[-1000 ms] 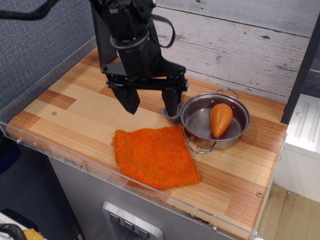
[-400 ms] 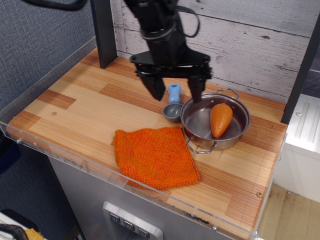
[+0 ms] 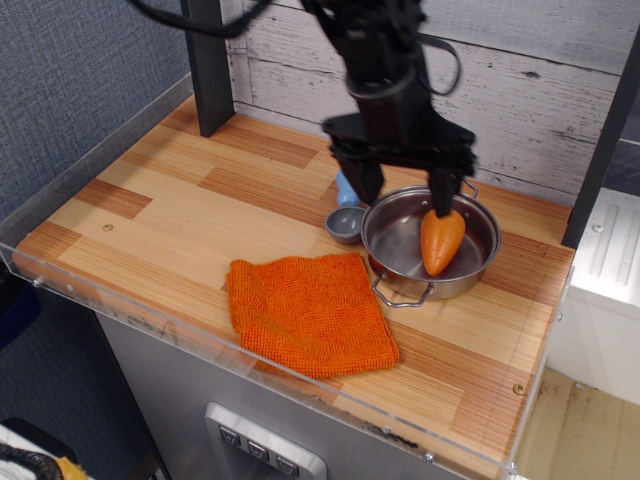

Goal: Pick up the carrot and place it on the orange cloth

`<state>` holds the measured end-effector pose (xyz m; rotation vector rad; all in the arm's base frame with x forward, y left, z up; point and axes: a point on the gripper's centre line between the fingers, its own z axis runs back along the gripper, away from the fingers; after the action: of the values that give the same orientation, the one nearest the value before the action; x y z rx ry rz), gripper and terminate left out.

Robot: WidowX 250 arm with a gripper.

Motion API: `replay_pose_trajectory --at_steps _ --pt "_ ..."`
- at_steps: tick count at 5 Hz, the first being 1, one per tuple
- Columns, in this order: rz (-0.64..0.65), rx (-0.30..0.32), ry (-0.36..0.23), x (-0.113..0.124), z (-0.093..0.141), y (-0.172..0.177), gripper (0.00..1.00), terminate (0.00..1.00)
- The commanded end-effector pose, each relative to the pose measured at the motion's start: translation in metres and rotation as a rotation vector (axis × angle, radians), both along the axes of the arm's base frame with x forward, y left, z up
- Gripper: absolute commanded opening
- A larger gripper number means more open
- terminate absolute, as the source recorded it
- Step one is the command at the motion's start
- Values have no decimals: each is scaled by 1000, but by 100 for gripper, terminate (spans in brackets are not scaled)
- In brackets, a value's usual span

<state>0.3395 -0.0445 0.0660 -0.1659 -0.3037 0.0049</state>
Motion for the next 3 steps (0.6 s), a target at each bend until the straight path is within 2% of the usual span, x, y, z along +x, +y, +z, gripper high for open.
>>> replay_pose_trajectory --at_steps 1,3 --pt "-55 22 -19 23 -8 -25 100 0" --pt "-71 44 29 22 -22 -29 100 0"
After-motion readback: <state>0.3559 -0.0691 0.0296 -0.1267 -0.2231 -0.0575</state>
